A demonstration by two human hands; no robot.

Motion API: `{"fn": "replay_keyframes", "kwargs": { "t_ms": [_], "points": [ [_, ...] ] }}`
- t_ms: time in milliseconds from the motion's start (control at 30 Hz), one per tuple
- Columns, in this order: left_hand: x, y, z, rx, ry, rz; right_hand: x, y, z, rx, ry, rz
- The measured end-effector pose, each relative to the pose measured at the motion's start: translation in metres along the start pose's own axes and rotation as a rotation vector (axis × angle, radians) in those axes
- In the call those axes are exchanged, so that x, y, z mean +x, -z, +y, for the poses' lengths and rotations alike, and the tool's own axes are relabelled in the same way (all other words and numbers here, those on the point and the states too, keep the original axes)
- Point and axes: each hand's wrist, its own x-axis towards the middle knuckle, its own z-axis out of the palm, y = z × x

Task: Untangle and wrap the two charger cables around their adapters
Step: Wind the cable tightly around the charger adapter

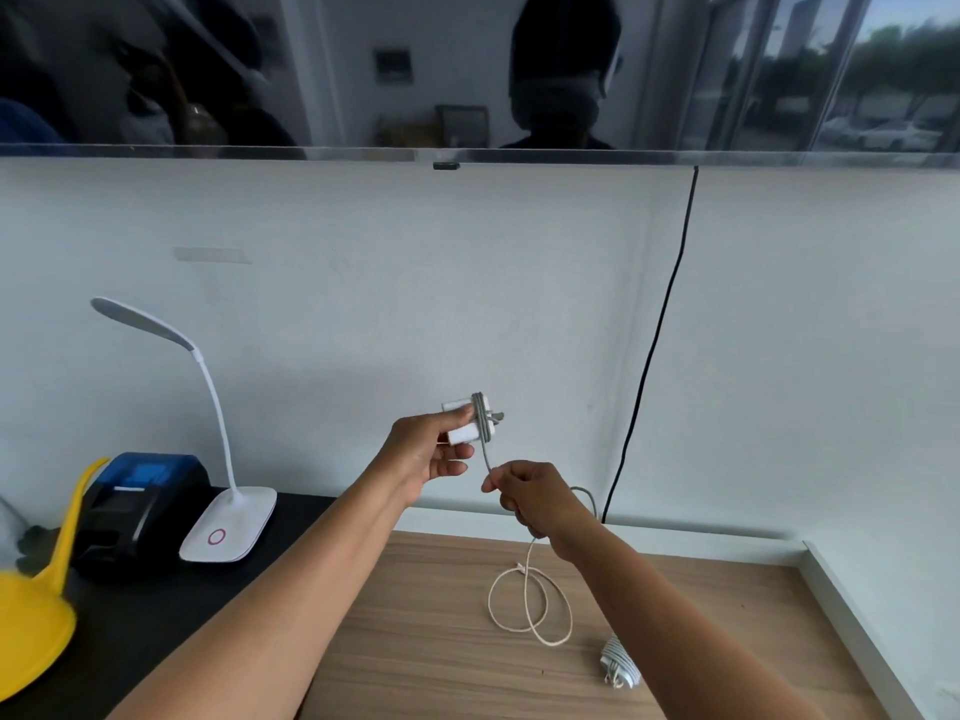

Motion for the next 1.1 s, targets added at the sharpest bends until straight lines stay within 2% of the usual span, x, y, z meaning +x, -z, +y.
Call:
{"fn": "replay_keyframes", "kwargs": {
  "t_ms": [200,333,433,567,867,1000,1100],
  "points": [
    [-0.006,0.004,0.004,0.169,0.005,-0.218,0.01,0.013,0.002,-0.141,0.104,0.096],
    [-0.008,0.007,0.005,0.295,-0.039,-0.3,0.02,0.025,-0.007,-0.407,0.137,0.187],
    [-0.009,0.007,0.005,0.434,-0.063,-0.368,0.021,0.034,-0.018,-0.614,0.164,0.191],
    [-0.005,0.005,0.0,0.537,-0.086,-0.29,0.02,0.042,-0.031,-0.685,0.189,0.205],
    [0.01,0.0,-0.015,0.747,-0.22,-0.123,0.027,0.036,-0.038,-0.413,0.073,0.283],
    [0.014,-0.005,-0.017,0.699,-0.254,0.021,0.027,0.033,-0.039,-0.351,0.097,0.353],
    [0.016,-0.008,-0.017,0.522,-0.216,0.084,0.025,0.027,-0.037,-0.3,0.139,0.375]
  ]
}}
